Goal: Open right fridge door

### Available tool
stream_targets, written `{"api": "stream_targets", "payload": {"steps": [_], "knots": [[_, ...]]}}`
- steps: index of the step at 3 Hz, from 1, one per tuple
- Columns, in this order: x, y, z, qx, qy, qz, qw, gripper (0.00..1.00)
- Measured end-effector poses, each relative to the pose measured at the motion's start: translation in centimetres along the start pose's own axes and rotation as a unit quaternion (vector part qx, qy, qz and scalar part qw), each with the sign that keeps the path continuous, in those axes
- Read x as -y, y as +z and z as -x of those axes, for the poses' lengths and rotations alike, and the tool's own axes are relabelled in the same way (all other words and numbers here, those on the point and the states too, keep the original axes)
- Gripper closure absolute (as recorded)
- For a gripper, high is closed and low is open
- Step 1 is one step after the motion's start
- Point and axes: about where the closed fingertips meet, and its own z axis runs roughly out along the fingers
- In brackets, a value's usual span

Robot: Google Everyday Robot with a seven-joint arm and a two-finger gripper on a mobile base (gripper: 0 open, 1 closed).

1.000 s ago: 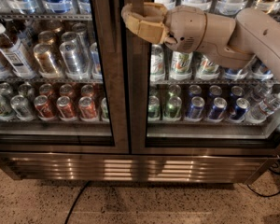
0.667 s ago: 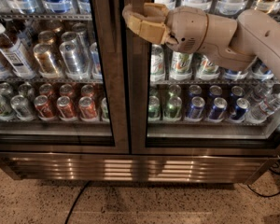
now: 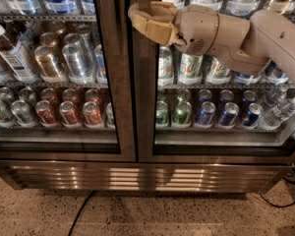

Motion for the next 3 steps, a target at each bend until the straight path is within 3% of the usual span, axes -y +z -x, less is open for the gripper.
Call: {"api": "stream_targets", "payload": {"steps": [1,3], "knots": [[0.0,0.0,0.0,0.0,0.0,0.0,1.0,0.81],[0.0,0.01,0.0,0.0,0.0,0.0,1.0,0.35]]}}
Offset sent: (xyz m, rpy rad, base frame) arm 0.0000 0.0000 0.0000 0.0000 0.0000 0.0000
